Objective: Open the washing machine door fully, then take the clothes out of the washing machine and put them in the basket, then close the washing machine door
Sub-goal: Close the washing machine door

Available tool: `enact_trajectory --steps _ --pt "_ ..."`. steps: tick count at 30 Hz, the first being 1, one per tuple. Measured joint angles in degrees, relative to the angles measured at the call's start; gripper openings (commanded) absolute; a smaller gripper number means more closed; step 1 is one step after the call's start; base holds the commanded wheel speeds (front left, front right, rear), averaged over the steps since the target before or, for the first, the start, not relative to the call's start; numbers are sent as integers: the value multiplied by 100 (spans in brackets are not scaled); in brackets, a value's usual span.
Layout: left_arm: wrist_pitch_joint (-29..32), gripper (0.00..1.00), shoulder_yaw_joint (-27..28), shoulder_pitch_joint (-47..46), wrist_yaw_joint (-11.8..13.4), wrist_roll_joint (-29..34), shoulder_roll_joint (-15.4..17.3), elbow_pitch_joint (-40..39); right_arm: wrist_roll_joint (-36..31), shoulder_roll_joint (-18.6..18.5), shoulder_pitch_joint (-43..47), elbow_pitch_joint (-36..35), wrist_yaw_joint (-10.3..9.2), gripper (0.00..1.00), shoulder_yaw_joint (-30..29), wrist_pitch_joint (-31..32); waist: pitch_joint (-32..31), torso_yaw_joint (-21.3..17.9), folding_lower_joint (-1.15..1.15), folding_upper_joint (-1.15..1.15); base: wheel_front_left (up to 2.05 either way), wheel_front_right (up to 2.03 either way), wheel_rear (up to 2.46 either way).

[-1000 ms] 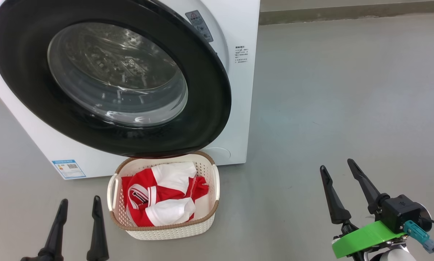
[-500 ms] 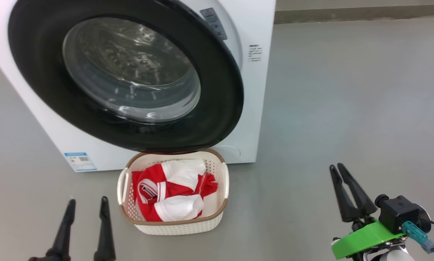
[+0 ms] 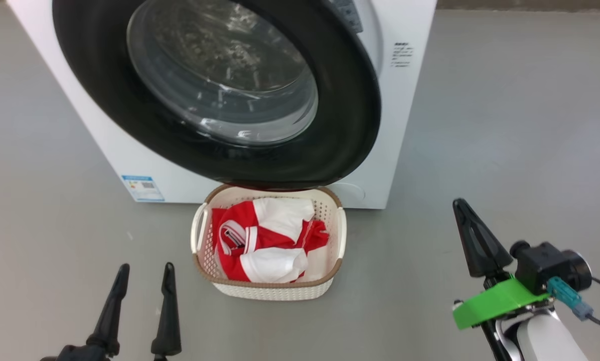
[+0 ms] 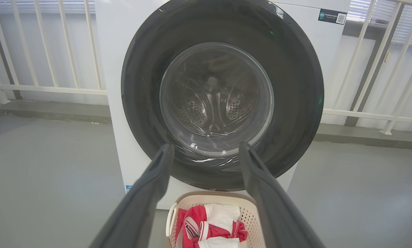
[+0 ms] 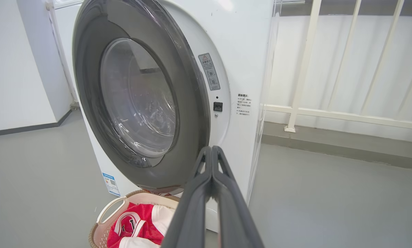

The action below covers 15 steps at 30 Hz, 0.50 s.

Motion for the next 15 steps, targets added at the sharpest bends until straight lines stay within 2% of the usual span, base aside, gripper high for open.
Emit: enact_trajectory --steps 15 --pt "0 100 -231 -411 -207 -12 -233 78 -528 -38 -1104 690 0 0 348 -1 464 672 0 0 0 0 0"
